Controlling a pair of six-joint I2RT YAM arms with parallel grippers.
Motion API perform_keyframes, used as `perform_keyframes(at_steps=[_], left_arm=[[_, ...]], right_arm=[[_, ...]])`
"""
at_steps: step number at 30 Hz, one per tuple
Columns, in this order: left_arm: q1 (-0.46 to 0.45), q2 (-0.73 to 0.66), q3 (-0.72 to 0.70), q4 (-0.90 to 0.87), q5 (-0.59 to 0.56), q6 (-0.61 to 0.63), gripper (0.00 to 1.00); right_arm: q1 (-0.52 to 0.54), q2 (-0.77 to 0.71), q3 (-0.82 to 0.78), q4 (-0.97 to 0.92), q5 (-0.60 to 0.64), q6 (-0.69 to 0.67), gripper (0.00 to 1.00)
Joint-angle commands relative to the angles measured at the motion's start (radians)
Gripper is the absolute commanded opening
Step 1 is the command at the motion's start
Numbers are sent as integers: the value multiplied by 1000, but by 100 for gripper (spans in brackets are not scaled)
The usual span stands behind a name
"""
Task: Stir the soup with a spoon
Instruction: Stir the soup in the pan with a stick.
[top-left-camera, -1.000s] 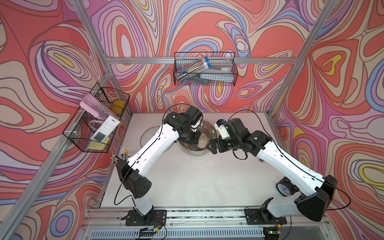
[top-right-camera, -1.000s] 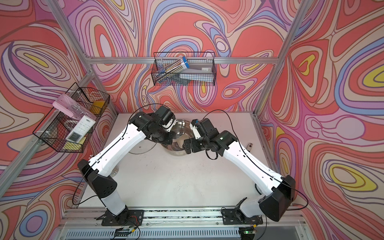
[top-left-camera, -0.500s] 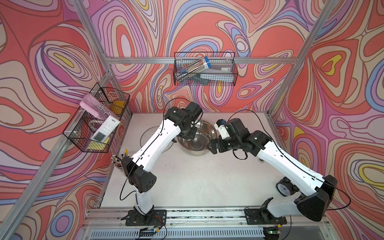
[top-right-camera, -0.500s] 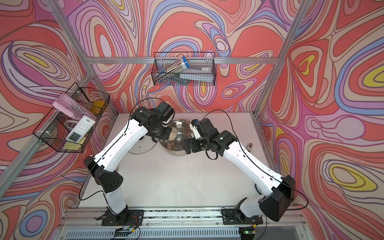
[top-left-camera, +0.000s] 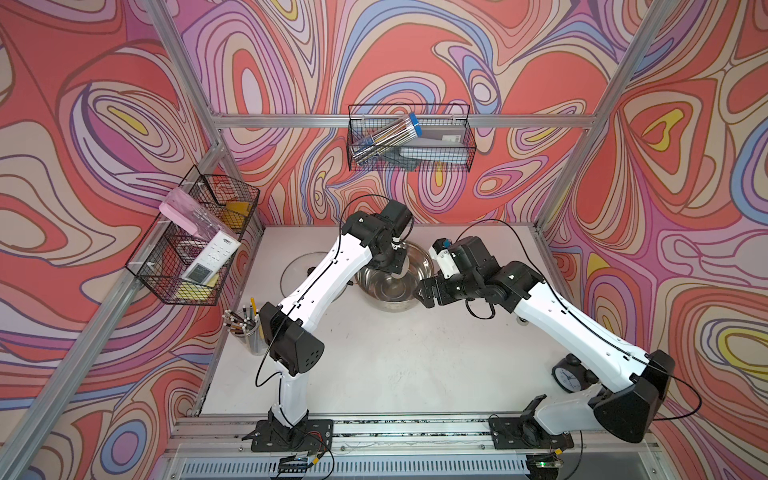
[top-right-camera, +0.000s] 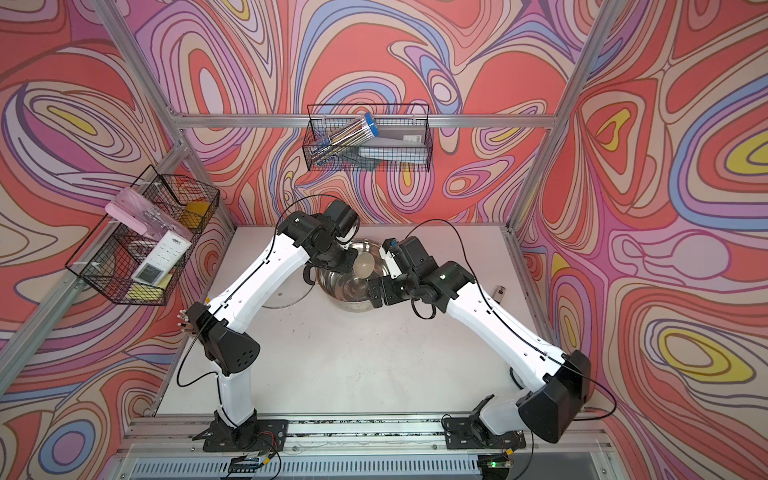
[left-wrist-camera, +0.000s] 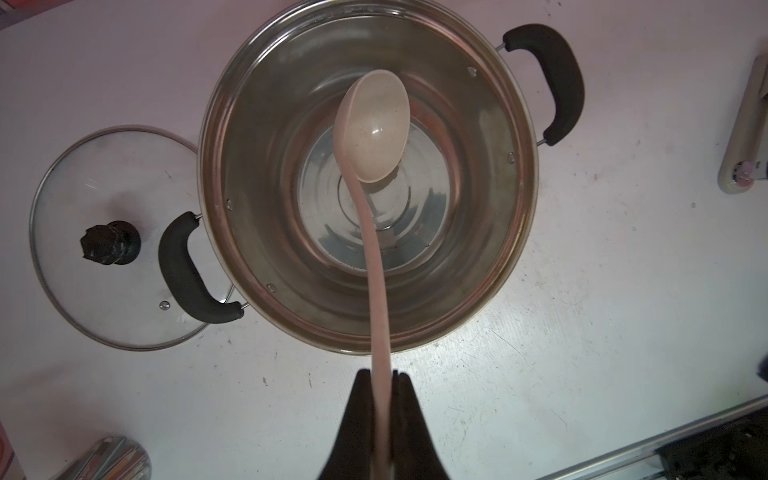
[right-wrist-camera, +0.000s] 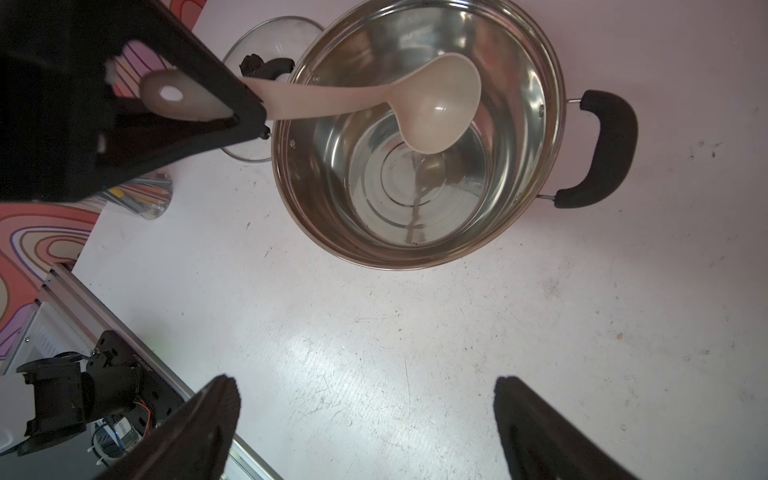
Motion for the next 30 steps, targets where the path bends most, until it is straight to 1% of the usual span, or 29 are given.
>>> perform_keyframes(at_steps=[1, 5, 8, 11, 13, 17, 21, 25, 30], left_arm=[[-21, -13, 3, 22, 80, -10, 0], [-29, -79, -91, 33, 99, -34, 0], [-30, -147, -187, 39, 114, -53, 0], [-30, -203, -254, 22, 106, -61, 0], [-30, -227, -272, -5, 75, -64, 0], [-28, -234, -257, -88, -33, -64, 0], [-19, -203, -224, -150, -130, -60, 0], [-4, -171, -182, -157, -175, -54, 0], [0, -113, -94, -108, -211, -35, 0]], right_arm=[[8, 4, 23, 7, 14, -15, 98], [9, 3, 20, 14, 5, -14, 98], [9, 3, 17, 19, 1, -14, 98], [9, 9, 17, 23, -5, -12, 98], [9, 12, 16, 28, -15, -12, 98], [11, 13, 10, 38, -23, -7, 98], [13, 9, 7, 34, -23, -6, 98], [12, -4, 6, 23, -14, -9, 98], [12, -22, -5, 7, 2, -11, 98]])
